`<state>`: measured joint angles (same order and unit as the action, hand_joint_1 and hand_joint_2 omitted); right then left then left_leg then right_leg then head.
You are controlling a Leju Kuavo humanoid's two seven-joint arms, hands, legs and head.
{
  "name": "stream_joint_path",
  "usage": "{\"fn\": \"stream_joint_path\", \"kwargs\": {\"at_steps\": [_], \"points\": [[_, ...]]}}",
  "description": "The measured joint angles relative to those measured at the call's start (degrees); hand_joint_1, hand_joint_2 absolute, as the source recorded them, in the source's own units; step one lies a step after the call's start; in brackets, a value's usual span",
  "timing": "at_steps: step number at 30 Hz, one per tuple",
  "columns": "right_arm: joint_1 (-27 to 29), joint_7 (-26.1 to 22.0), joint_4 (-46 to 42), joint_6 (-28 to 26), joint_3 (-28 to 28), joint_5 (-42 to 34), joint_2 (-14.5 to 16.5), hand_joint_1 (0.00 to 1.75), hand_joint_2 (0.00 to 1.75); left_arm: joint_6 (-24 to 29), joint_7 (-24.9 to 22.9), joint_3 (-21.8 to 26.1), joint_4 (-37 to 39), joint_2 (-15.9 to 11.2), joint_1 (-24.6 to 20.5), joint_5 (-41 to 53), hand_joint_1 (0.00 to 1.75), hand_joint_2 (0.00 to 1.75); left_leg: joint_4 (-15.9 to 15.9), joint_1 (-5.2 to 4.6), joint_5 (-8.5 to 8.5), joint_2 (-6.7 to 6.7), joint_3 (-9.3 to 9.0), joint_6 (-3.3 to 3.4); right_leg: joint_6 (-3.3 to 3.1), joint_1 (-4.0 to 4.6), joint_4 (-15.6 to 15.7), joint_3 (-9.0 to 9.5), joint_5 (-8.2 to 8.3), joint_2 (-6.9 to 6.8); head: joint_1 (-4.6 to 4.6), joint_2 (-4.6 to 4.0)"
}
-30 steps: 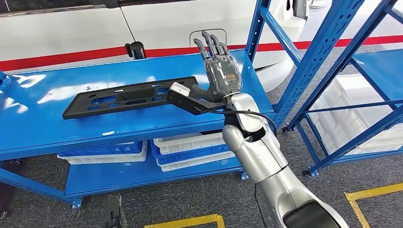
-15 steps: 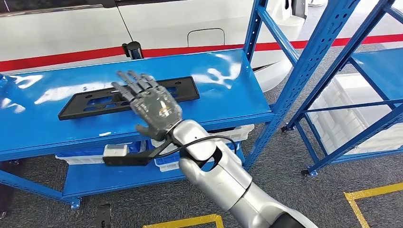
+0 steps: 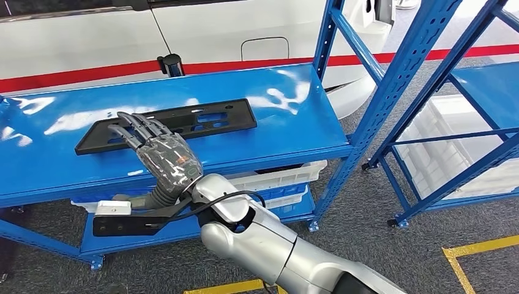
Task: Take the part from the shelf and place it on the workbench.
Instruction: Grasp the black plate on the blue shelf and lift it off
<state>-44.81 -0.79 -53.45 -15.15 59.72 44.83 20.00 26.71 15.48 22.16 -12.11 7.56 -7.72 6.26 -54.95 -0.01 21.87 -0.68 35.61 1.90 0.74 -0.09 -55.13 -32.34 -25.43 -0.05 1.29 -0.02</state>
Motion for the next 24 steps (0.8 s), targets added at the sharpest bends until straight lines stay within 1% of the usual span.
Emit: {"fn": "stream_joint_path", "kwargs": {"at_steps": [1,2,3,4,5,6,7,8,9,10,11,12,13,14,15,16,17,18,19,20,21,22,23,24], "points": [[-0.42,0.01,0.26,-0.21,0.43,-0.43,0.0,0.0,0.0,0.04,0.01,0.13,0.03,-0.07,0.06,-0.05,0.0,0.0,0.58,0.18,-0.16,-0.08,-0.53,0.42,0.1,-0.01,-1.02,-0.31,-0.61,-0.04,-0.11,0.0],[-0.81,-0.01,0.49,-0.4,0.94,-1.03,-0.05,0.0,0.0,0.09,0.01,0.25,0.07,-0.08,0.1,-0.1,0.0,0.0,1.17,0.42,-0.39,-0.15,-1.1,0.66,-0.02,0.08,-3.35,-1.25,-1.75,-0.02,-0.26,0.0],[-1.12,-0.07,0.71,-0.56,1.54,-1.82,-0.13,0.0,0.0,0.15,-0.01,0.35,0.14,-0.12,0.12,-0.14,0.0,0.0,1.42,0.52,-0.44,-0.2,-1.4,0.76,-0.21,-0.08,-6.87,-2.89,-3.29,0.01,-0.38,0.0],[-1.33,-0.12,0.91,-0.63,2.22,-2.73,-0.16,0.0,0.0,0.24,-0.03,0.44,0.22,-0.18,0.14,-0.16,0.0,0.0,1.45,0.57,-0.44,-0.28,-1.48,0.83,-0.36,-0.24,-10.99,-4.91,-4.97,0.03,-0.5,0.0],[-1.43,-0.04,1.1,-0.64,3.02,-3.75,-0.17,0.0,0.0,0.32,-0.06,0.51,0.33,-0.22,0.2,-0.19,0.0,0.0,1.42,0.59,-0.39,-0.4,-1.49,0.78,-0.28,-0.44,-14.51,-6.74,-6.17,0.03,-0.52,0.0],[-1.53,0.11,1.23,-0.65,3.9,-4.78,-0.17,0.0,0.0,0.4,-0.1,0.6,0.44,-0.25,0.29,-0.23,0.0,0.0,1.36,0.64,-0.31,-0.58,-1.49,0.65,0.02,-0.69,-16.36,-7.8,-6.61,0.03,-0.51,0.0],[-1.74,0.3,1.31,-0.65,4.9,-5.85,-0.15,0.0,0.0,0.48,-0.14,0.72,0.53,-0.28,0.41,-0.28,0.0,0.0,1.19,0.75,-0.2,-0.8,-1.48,0.43,0.53,-0.96,-15.99,-7.72,-6.16,0.03,-0.52,0.0],[-2.11,0.52,1.33,-0.65,6.0,-6.89,-0.12,0.0,0.0,0.51,-0.19,0.84,0.62,-0.29,0.53,-0.36,0.0,0.0,0.87,0.94,0.01,-1.06,-1.45,0.07,1.21,-1.32,-13.28,-6.37,-4.89,0.06,-0.51,0.0],[-2.59,0.66,1.33,-0.64,7.08,-7.79,-0.1,0.0,0.0,0.54,-0.24,0.97,0.69,-0.31,0.6,-0.46,0.0,0.0,0.29,1.12,0.32,-1.35,-1.32,-0.43,1.88,-1.73,-9.13,-4.24,-3.3,0.26,-0.55,0.0],[-3.1,0.78,1.3,-0.64,8.12,-8.68,-0.07,0.0,0.0,0.58,-0.27,1.11,0.74,-0.38,0.65,-0.57,0.0,0.0,-0.41,1.22,0.72,-1.64,-1.07,-1.04,2.25,-1.88,-5.66,-2.39,-2.09,0.52,-0.63,0.0],[-3.6,0.92,1.27,-0.66,9.03,-9.52,-0.07,0.0,0.0,0.63,-0.3,1.23,0.8,-0.48,0.7,-0.68,0.0,0.0,-1.07,1.28,1.11,-1.89,-0.81,-1.65,2.23,-1.93,-3.31,-1.06,-1.34,0.73,-0.69,0.0],[-4.07,1.04,1.25,-0.7,9.89,-10.33,-0.06,0.0,0.0,0.71,-0.32,1.32,0.84,-0.58,0.79,-0.77,0.0,0.0,-1.54,1.33,1.39,-2.05,-0.57,-2.18,1.88,-1.83,-2.39,-0.54,-1.12,0.9,-0.73,0.0],[-4.52,1.15,1.24,-0.82,10.75,-11.15,-0.04,0.0,0.0,0.84,-0.33,1.39,0.9,-0.68,0.93,-0.85,0.0,0.0,-1.67,1.4,1.5,-2.16,-0.44,-2.63,1.31,-1.54,-2.64,-0.62,-1.2,0.88,-0.75,0.0],[-4.98,1.23,1.24,-1.0,11.58,-11.93,-0.03,0.0,0.0,0.99,-0.33,1.47,0.96,-0.78,1.1,-0.92,0.0,0.0,-1.67,1.58,1.5,-2.19,-0.41,-2.97,0.74,-1.51,-2.69,-0.64,-1.12,0.78,-0.72,0.0],[-5.4,1.25,1.24,-1.18,12.36,-12.63,-0.01,0.0,0.0,1.15,-0.33,1.57,1.02,-0.85,1.29,-1.02,0.0,0.0,-1.82,1.78,1.61,-1.97,-0.35,-3.26,0.32,-1.54,-2.65,-0.62,-1.01,0.7,-0.71,0.0],[-5.77,1.25,1.24,-1.35,13.05,-13.22,0.0,0.0,0.0,1.32,-0.33,1.68,1.07,-0.92,1.44,-1.11,0.0,0.0,-2.58,1.9,2.17,-1.49,-0.05,-3.5,-0.06,-1.58,-2.6,-0.54,-0.93,0.58,-0.63,0.0],[-6.09,1.25,1.24,-1.46,13.6,-13.66,0.0,0.0,0.0,1.48,-0.32,1.78,1.1,-0.97,1.54,-1.19,0.0,0.0,-4.53,1.98,3.39,-0.92,0.79,-3.7,-0.43,-1.65,-2.52,-0.45,-0.86,0.41,-0.51,0.0],[-6.35,1.25,1.27,-1.51,14.09,-13.98,-0.01,0.0,0.0,1.63,-0.28,1.87,1.14,-0.98,1.6,-1.26,0.0,0.0,-7.68,2.01,5.14,-0.29,2.24,-3.85,-0.69,-1.58,-2.49,-0.39,-0.89,0.22,-0.39,0.0],[-6.55,1.25,1.32,-1.54,14.59,-14.22,-0.02,0.0,0.0,1.78,-0.22,1.97,1.18,-1.0,1.63,-1.28,0.0,0.0,-11.65,2.0,7.08,0.11,4.17,-3.99,-0.91,-1.44,-2.5,-0.37,-0.97,0.02,-0.29,0.0],[-6.68,1.25,1.39,-1.55,15.04,-14.41,-0.03,0.0,0.0,1.89,-0.11,2.07,1.21,-1.02,1.67,-1.33,0.0,0.0,-15.45,2.0,8.6,0.29,6.1,-4.09,-1.08,-1.29,-2.51,-0.36,-1.03,-0.18,-0.27,0.0],[-6.73,1.25,1.46,-1.55,15.44,-14.57,-0.03,0.0,0.0,1.98,0.01,2.16,1.24,-1.03,1.73,-1.37,0.0,0.0,-17.91,2.0,9.23,0.39,7.44,-4.12,-1.16,-1.17,-2.53,-0.34,-1.1,-0.33,-0.27,0.0],[-6.77,1.26,1.5,-1.55,15.75,-14.69,-0.03,0.0,0.0,2.05,0.14,2.23,1.26,-1.03,1.8,-1.42,0.0,0.0,-18.28,2.0,8.74,0.45,7.76,-4.05,-1.24,-1.07,-2.53,-0.28,-1.17,-0.45,-0.27,0.0],[-6.85,1.28,1.53,-1.56,16.02,-14.82,-0.03,0.0,0.0,2.1,0.33,2.3,1.27,-1.03,1.85,-1.47,0.0,0.0,-16.21,1.99,7.2,0.53,6.83,-3.87,-1.28,-1.01,-2.54,-0.19,-1.24,-0.52,-0.27,0.0],[-6.97,1.31,1.54,-1.56,16.24,-14.95,-0.02,0.0,0.0,2.11,0.56,2.38,1.27,-1.04,1.85,-1.51,0.0,0.0,-12.48,1.97,5.13,0.72,4.99,-3.6,-1.27,-0.97,-2.54,-0.05,-1.33,-0.56,-0.26,0.0]]}}
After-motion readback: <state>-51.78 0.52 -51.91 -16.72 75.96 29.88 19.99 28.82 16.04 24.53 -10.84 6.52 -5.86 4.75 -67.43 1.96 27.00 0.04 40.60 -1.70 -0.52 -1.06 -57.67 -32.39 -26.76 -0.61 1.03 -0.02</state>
